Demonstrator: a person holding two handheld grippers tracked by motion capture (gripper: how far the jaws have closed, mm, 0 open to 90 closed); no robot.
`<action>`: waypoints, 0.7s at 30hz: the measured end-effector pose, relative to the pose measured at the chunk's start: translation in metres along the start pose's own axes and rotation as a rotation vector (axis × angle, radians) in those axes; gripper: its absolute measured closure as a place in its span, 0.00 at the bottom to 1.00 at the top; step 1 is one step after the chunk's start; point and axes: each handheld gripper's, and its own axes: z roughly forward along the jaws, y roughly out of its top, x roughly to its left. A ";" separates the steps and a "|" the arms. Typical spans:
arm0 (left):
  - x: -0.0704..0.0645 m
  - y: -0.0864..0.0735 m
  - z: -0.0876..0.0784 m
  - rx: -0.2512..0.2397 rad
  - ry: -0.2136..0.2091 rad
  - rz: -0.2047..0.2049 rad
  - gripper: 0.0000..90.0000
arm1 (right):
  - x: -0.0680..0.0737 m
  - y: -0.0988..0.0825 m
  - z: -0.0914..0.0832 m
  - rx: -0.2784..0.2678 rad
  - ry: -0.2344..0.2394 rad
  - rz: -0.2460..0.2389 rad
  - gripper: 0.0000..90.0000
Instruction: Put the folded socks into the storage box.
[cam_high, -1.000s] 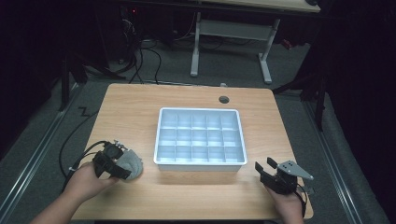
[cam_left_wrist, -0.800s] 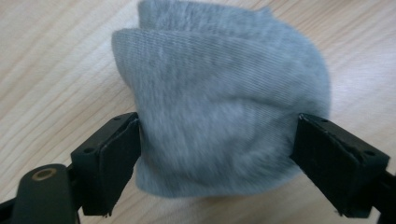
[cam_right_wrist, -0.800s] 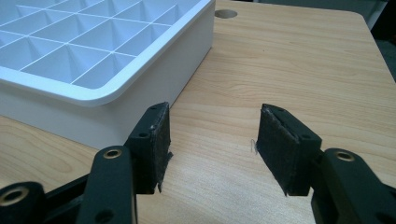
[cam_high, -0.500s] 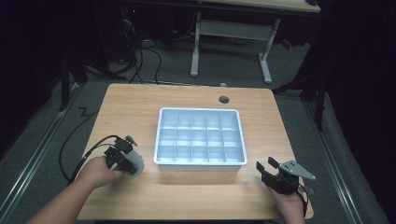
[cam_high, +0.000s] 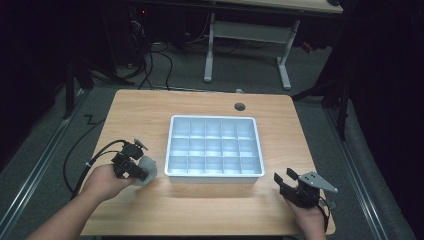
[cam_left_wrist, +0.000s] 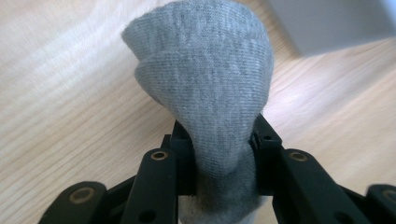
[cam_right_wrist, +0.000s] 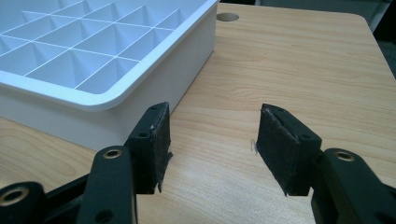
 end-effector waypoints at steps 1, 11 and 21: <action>-0.002 0.000 -0.004 0.000 0.004 -0.004 0.77 | 0.000 0.000 0.000 -0.002 0.000 0.000 0.49; -0.021 0.017 -0.026 0.053 0.070 -0.079 0.77 | 0.000 0.002 -0.002 -0.012 0.010 0.010 0.49; -0.071 0.038 -0.031 0.060 0.045 -0.037 0.77 | -0.002 0.001 -0.004 -0.017 0.009 0.021 0.49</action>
